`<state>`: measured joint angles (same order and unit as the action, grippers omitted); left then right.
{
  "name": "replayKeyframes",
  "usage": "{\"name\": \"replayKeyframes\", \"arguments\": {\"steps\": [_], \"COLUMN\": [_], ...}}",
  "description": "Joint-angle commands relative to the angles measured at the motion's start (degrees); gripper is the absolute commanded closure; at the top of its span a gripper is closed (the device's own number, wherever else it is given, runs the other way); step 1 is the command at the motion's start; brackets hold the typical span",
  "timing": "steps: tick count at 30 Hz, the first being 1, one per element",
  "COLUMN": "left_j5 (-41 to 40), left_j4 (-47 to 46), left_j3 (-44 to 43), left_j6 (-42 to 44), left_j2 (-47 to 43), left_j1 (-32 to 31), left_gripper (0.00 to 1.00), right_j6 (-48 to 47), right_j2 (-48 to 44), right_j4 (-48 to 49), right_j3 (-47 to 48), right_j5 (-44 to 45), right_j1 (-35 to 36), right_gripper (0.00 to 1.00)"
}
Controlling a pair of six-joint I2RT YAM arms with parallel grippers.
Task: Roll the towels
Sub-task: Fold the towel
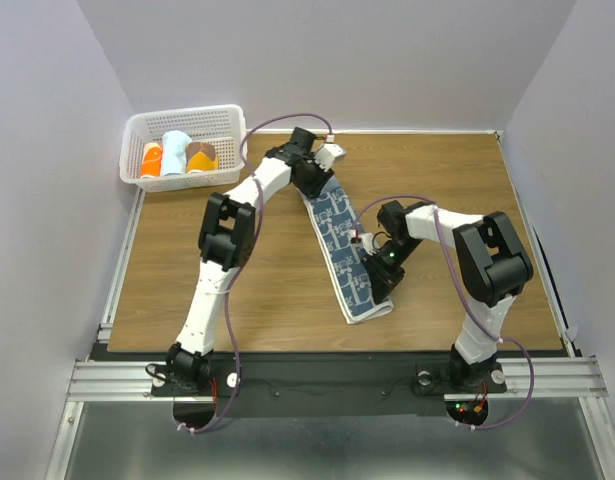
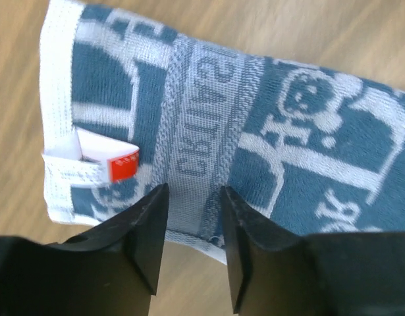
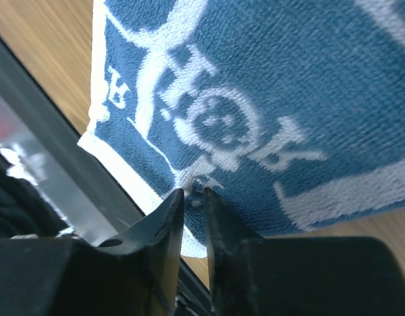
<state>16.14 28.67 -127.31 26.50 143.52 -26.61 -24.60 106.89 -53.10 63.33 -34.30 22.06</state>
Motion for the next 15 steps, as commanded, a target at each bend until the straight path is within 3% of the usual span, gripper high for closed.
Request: {"name": "replayKeyframes", "arguments": {"steps": [1,2,4,6,12,15], "left_j5": [6.5,8.9,9.5,9.4,12.8,15.8], "left_j4": [-8.5,-9.5,-10.6,-11.9,-21.1,-19.6], "left_j3": [11.3,12.9,15.1,18.1,33.7,39.0], "left_j6": [-2.9,-3.6,-5.1,-5.6,-6.6,-5.6], "left_j2": [-17.2,-21.6,-25.4,-30.9,-47.5,-52.2], "left_j1": [5.0,6.2,7.0,7.6,8.4,8.4], "left_gripper": [0.28,0.26,0.10,0.01,0.01,0.01], "right_j6": [4.9,5.3,6.2,6.8,7.1,6.4], "right_j2": [3.9,4.5,5.2,4.4,-6.9,-9.2], "right_j4": [7.6,8.0,8.5,8.5,8.5,8.0], "right_j3": [2.8,3.0,3.5,3.6,3.5,1.0], "right_j5": [-6.2,-7.4,-9.6,-11.8,-14.7,-15.4], "right_j1": [3.2,4.1,4.6,4.6,4.6,4.6], "right_gripper": [0.73,0.73,0.71,0.66,0.63,0.66]}}
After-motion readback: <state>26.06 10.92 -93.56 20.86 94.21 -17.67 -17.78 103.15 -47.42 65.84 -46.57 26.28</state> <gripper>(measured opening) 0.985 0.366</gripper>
